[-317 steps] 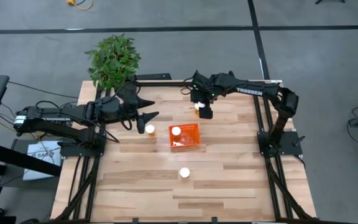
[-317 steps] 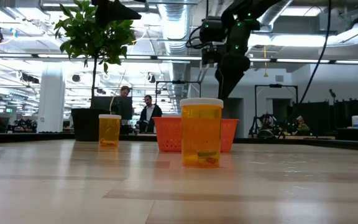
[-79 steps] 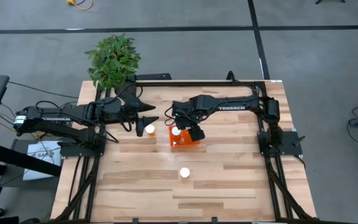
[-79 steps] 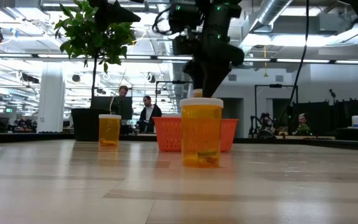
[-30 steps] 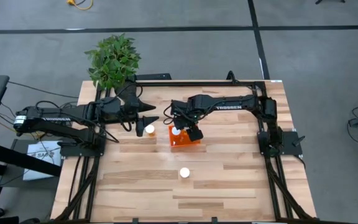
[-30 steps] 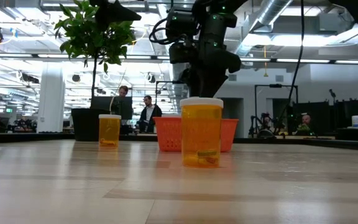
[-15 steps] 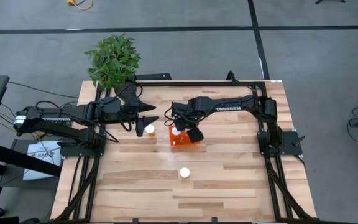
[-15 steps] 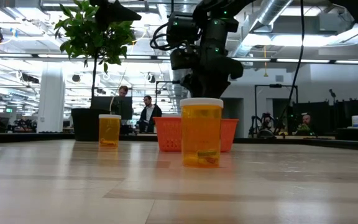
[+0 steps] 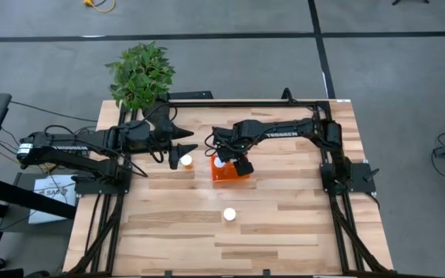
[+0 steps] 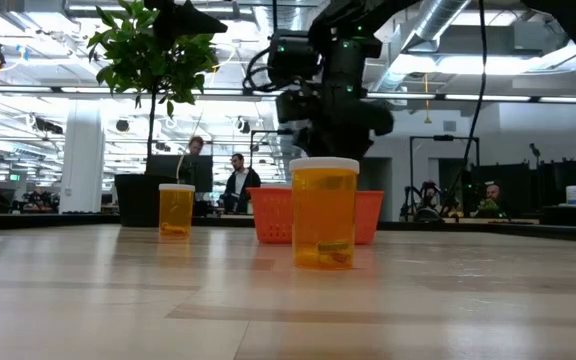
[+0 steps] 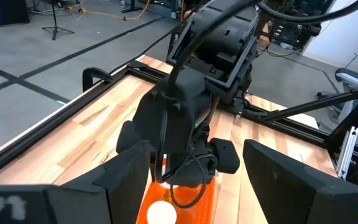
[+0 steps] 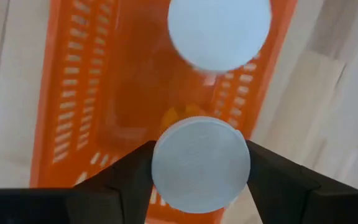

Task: Pick and place pill bottles into a basket
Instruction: Put the orange pill bottle into the orange bin

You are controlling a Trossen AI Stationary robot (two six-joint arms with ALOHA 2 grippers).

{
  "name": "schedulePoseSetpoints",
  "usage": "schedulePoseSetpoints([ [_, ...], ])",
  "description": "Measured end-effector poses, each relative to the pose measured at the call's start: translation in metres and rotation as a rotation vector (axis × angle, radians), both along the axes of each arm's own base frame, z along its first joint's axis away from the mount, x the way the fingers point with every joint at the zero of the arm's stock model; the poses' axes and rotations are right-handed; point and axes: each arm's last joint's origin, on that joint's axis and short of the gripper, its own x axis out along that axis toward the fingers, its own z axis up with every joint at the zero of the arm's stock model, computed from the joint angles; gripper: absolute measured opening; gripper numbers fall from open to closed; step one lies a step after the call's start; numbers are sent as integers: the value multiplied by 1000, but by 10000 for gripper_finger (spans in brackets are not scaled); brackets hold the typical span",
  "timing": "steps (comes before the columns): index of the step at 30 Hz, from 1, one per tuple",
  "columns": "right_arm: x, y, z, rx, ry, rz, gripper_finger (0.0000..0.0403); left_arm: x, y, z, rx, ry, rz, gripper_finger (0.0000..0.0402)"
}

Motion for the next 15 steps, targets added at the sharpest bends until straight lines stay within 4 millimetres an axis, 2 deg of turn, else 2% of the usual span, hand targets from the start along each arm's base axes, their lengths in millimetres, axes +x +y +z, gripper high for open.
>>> schedulePoseSetpoints([
  [3, 3, -1, -9, -3, 23, 12, 215, 0, 0, 0, 0, -1, 0, 249],
  [8, 4, 2, -10, 0, 12, 21, 206, 0, 0, 1, -3, -10, 0, 249],
  [15, 3, 2, -10, 0, 26, 20, 224, 0, 0, 1, -2, -15, 0, 249],
])
